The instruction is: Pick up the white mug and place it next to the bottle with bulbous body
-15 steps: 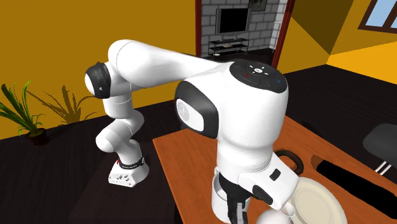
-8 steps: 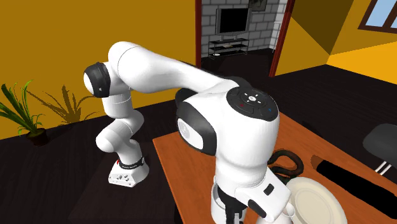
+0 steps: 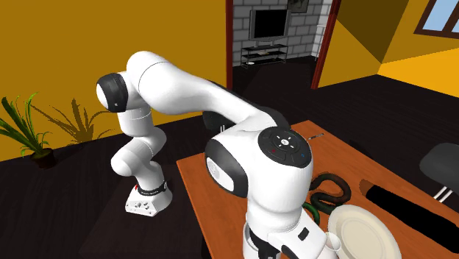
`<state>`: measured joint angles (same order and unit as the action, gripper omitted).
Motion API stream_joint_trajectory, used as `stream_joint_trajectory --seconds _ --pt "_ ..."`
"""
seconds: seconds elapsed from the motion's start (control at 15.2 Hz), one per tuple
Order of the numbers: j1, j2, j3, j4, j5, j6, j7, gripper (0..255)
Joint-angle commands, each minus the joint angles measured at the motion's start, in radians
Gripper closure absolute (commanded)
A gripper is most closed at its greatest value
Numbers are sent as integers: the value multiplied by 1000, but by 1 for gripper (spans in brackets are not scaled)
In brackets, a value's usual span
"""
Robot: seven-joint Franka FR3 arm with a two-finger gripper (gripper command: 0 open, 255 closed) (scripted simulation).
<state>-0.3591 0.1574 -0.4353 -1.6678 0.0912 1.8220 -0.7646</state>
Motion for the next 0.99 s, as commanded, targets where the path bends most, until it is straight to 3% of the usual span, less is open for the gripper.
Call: stream_joint_trajectory --seconds 0.0,0.92 --pt "0 3 0 -21 2 25 -2 255" --pt "-1 40 6 -166 24 202 -20 255"
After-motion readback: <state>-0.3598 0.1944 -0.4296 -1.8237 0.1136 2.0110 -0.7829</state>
